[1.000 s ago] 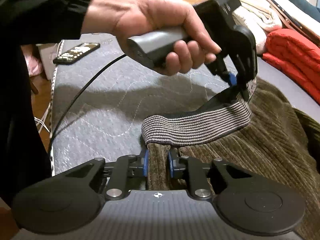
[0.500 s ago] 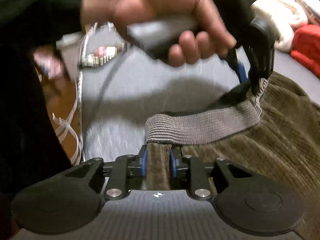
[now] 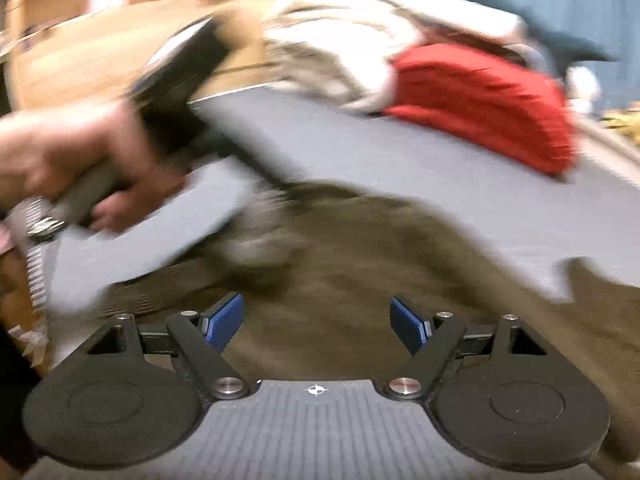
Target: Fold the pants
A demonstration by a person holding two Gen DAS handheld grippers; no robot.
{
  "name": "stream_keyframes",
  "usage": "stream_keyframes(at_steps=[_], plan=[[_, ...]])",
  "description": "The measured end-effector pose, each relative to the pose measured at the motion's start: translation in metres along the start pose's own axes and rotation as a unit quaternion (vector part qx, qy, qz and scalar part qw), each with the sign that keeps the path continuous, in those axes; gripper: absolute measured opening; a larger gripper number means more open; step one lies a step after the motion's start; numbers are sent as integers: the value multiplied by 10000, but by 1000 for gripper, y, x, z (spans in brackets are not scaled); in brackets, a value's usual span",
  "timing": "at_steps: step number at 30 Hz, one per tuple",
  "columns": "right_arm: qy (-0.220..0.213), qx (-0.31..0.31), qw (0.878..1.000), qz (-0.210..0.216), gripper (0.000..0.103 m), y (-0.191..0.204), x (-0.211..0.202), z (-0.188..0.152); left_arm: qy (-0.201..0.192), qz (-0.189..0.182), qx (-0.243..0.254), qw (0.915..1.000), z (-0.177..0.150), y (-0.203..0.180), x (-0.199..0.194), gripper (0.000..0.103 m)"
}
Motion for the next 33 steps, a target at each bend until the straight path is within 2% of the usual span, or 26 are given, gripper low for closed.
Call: stream_keyframes(at_steps=[3, 5, 7, 8, 10, 12, 14, 17, 20, 21, 22, 23, 24, 25, 27, 29, 30, 31, 32, 33], plan=[[-575, 511, 9932, -869, 87, -81, -45, 29, 491, -114, 223, 9985, -14, -15, 26, 59], [-924, 845, 9832, -1327, 89, -128, -76, 39, 1039, 99, 411, 9937, -31, -21, 51, 59], [-1160, 1224, 9718, -1650, 91, -167, -98, 41, 1025, 322, 671, 9919, -32, -28, 55, 63], [-1220, 1417, 9667, -1746, 91, -184, -104, 38, 1113, 454, 593, 9910, -29, -30, 53, 63], [-1209, 1900, 9552, -1921, 91, -218, -105, 27, 1046, 624, 490, 9913, -19, -38, 40, 62], [-1018, 2401, 9442, -2013, 91, -247, -98, 14, 731, 640, 452, 9942, -4, -53, 20, 63], [-710, 2913, 9296, -2143, 91, -271, -86, -4, 329, 446, 183, 9983, 14, -72, -3, 64], [13, 4003, 8855, -2361, 91, -303, -61, -45, -16, 51, -253, 9997, 33, -100, -27, 65], [589, 5243, 8185, -2273, 91, -323, -43, -90, -354, -247, -236, 9988, 43, -137, -36, 65], [687, 5417, 8078, -2221, 91, -323, -39, -99, -465, -336, -166, 9982, 43, -145, -36, 62], [797, 5509, 8026, -2143, 91, -323, -33, -107, -549, -379, -46, 9978, 41, -154, -32, 52], [881, 5514, 8029, -2086, 91, -322, -29, -112, -500, -334, 134, 9981, 38, -163, -24, 41], [911, 5480, 8048, -2090, 91, -319, -26, -115, -389, -259, 320, 9984, 36, -175, -16, 21], [918, 5412, 8083, -2129, 91, -319, -23, -116, -399, -276, 543, 9973, 36, -184, -10, 16], [986, 5223, 8189, -2164, 91, -322, -17, -112, -593, -354, 1086, 9917, 37, -204, -5, 13], [1026, 5082, 8253, -2239, 89, -321, -20, -116, -604, -247, 1269, 9898, 37, -210, 1, 12], [1057, 4996, 8285, -2299, 83, -319, -18, -119, -581, -284, 1225, 9904, 39, -209, 5, 12], [1071, 4919, 8316, -2345, 71, -318, -18, -119, -553, -347, 1151, 9912, 40, -208, 7, 13], [1071, 4877, 8334, -2368, 64, -317, -15, -119, -534, -378, 1070, 9921, 43, -206, 10, 14], [1060, 4872, 8341, -2357, 50, -318, -16, -114, -530, -368, 1025, 9926, 44, -201, 9, 14]])
Point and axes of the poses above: each gripper's, at about its wrist camera, not at the fingertips, and x roughly the way its jaws point, y to its left, z to its top, the point moved 7 cm from there along x, roughly the way its jaws point, and after that the axes turned 4 degrees about x, right-handed, at the moved point
